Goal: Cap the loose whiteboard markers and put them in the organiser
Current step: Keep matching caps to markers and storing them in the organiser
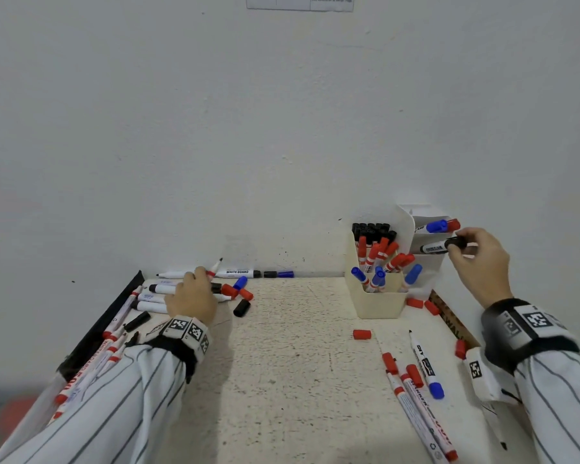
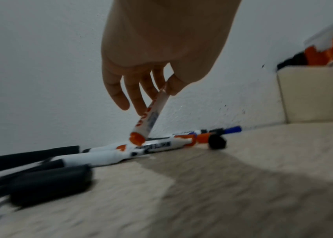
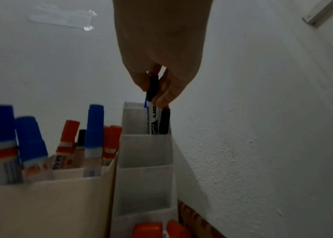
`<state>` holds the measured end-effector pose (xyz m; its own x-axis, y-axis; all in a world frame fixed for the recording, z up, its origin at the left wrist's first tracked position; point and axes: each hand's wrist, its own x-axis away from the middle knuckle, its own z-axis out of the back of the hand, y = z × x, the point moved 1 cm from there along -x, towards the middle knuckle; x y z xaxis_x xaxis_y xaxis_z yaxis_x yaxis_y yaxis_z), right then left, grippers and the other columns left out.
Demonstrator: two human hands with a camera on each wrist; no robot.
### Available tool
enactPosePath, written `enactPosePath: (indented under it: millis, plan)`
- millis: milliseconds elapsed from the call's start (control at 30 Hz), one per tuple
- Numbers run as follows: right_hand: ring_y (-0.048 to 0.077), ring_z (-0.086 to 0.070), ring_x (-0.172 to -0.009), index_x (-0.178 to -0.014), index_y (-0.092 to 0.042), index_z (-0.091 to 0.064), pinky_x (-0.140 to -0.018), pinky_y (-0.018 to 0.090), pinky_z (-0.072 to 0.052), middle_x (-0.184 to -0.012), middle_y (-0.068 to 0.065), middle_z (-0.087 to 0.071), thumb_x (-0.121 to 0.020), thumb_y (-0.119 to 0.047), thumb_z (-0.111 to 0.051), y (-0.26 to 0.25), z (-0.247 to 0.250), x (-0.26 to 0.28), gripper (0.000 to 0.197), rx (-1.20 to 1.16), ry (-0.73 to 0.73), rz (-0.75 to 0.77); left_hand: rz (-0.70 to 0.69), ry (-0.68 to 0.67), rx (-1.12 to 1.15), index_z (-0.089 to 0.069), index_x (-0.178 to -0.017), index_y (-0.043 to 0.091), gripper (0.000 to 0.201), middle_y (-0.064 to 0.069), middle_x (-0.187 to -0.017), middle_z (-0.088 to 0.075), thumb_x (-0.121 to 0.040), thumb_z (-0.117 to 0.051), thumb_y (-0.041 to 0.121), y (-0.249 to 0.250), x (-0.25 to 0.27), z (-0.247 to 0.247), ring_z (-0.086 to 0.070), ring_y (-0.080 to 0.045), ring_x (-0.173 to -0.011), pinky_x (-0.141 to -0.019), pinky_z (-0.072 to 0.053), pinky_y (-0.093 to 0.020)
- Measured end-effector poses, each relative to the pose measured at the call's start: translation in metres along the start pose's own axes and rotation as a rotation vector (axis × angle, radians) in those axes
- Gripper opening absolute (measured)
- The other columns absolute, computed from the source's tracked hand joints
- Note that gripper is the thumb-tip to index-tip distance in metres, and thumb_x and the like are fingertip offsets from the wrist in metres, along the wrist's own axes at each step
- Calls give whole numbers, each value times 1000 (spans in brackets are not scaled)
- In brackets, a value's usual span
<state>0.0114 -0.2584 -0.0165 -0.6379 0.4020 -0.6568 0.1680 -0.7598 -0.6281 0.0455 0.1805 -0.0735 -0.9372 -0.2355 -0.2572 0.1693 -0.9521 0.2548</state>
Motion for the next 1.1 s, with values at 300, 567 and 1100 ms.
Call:
enactPosePath:
  millis: [300,567,1100]
  plan:
    - [29,-58,-80,-99,0,-64,-77,32,-43,-91,20,-64,-82,2,-64,11,-35,-3,17,123,-75,23,42,-195,748,-50,-115,6,27,-11,-97,-63,-96,-47,25,45,11,-11,-61,-19,-71,-62,-52,-29]
    - [41,-56,-92,-103,8,-64,-88,42,-43,-96,29,-63,-81,13,-49,10,-50,1,27,262,-93,74,284,-612,969,-53,-111,7,21,-15,-105,-65,-97,-47,21,51,29,-22,-63,-21,-70,-70,-58,-36]
    - [-7,-51,-63,-87,-15,-57,-60,10,-44,-77,-7,-57,-89,-2,-51,-150,-36,24,15,-414,-298,225,158,-543,691,-53,-84,16,24,-1,-79,-56,-96,-42,33,24,45,-17,-49,-13,-66,-72,-42,-26]
